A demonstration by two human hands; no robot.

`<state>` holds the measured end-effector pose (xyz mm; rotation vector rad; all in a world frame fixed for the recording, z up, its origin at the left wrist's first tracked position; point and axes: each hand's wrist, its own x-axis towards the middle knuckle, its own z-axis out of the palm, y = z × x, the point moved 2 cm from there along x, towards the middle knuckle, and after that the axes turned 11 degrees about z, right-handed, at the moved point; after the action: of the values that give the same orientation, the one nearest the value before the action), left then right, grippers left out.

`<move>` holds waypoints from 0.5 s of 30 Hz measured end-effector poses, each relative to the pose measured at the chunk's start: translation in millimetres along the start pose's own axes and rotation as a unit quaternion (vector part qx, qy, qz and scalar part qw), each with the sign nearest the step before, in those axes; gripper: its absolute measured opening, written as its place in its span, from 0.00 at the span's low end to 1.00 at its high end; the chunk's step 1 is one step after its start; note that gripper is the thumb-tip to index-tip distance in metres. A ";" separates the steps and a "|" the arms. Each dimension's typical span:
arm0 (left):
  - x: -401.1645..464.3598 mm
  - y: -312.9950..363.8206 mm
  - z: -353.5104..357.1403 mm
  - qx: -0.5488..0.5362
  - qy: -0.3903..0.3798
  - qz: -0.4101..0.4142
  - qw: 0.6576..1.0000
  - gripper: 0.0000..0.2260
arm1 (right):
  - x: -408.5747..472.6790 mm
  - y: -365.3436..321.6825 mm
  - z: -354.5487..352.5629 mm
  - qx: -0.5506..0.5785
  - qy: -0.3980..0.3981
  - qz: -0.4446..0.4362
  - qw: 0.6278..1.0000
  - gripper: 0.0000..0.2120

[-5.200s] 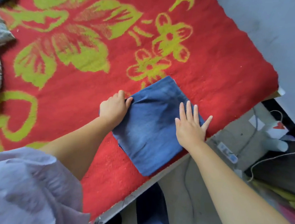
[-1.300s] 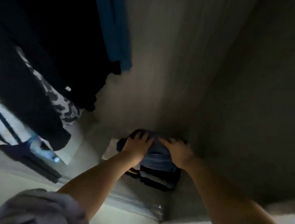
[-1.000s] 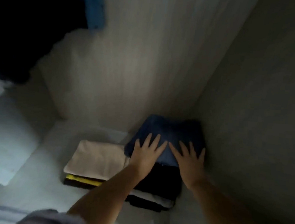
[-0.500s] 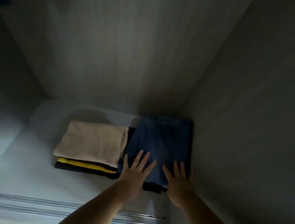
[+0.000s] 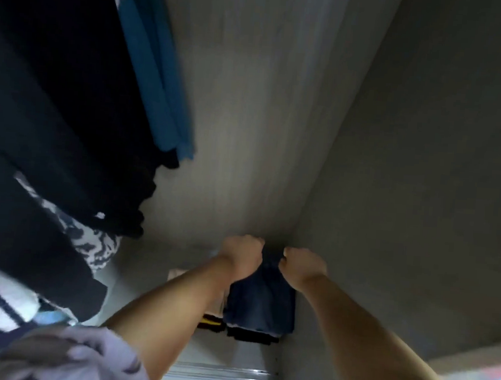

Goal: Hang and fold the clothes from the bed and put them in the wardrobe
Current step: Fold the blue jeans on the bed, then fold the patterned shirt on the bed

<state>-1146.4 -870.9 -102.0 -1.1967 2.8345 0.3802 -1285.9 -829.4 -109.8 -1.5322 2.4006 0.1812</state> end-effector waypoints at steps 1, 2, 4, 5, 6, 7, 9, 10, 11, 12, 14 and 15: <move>-8.1 4.3 -20.2 -0.001 0.009 0.000 1.000 0.12 | -12.4 -3.2 -18.2 0.002 0.015 -0.001 1.000 0.14; -15.8 8.0 -39.2 0.002 0.019 0.000 1.000 0.12 | -23.8 -5.9 -35.0 0.005 0.028 -0.003 1.000 0.15; -33.2 17.6 -67.7 0.013 0.034 -0.004 0.999 0.13 | -48.4 -8.7 -61.0 0.006 0.036 -0.011 0.999 0.16; -42.7 22.1 -77.4 0.019 0.035 -0.004 0.999 0.13 | -61.7 -9.6 -70.3 0.007 0.037 -0.016 0.999 0.16; -53.3 27.1 -84.2 0.028 0.031 -0.005 0.999 0.13 | -75.7 -9.6 -76.7 0.009 0.035 -0.020 0.999 0.16; -64.6 32.3 -88.7 0.034 0.025 -0.007 0.999 0.13 | -90.8 -8.4 -81.3 0.011 0.030 -0.023 0.999 0.16; -88.3 44.1 -92.2 0.042 0.012 -0.001 0.999 0.12 | -122.9 -5.2 -85.3 0.017 0.007 -0.030 0.999 0.16; -99.7 51.7 -92.0 0.045 0.002 0.011 0.999 0.11 | -139.6 -2.5 -84.4 0.021 -0.011 -0.033 0.999 0.16; -110.9 61.0 -89.4 0.050 -0.013 0.024 0.998 0.11 | -157.2 1.3 -81.5 0.025 -0.030 -0.033 0.999 0.15; -121.7 71.9 -85.5 0.058 -0.031 0.034 0.997 0.11 | -175.1 6.1 -77.2 0.028 -0.046 -0.033 0.998 0.15; -141.5 96.7 -74.2 0.078 -0.054 0.044 0.994 0.10 | -210.2 19.7 -65.1 0.027 -0.075 -0.029 0.996 0.16; -150.3 110.1 -68.0 0.083 -0.054 0.044 0.994 0.09 | -226.8 28.0 -59.3 0.020 -0.089 -0.029 0.995 0.16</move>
<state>-1115.4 -707.9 6.7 -0.9916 2.7695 0.2004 -1232.0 -636.1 14.6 -1.4985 2.2064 0.2458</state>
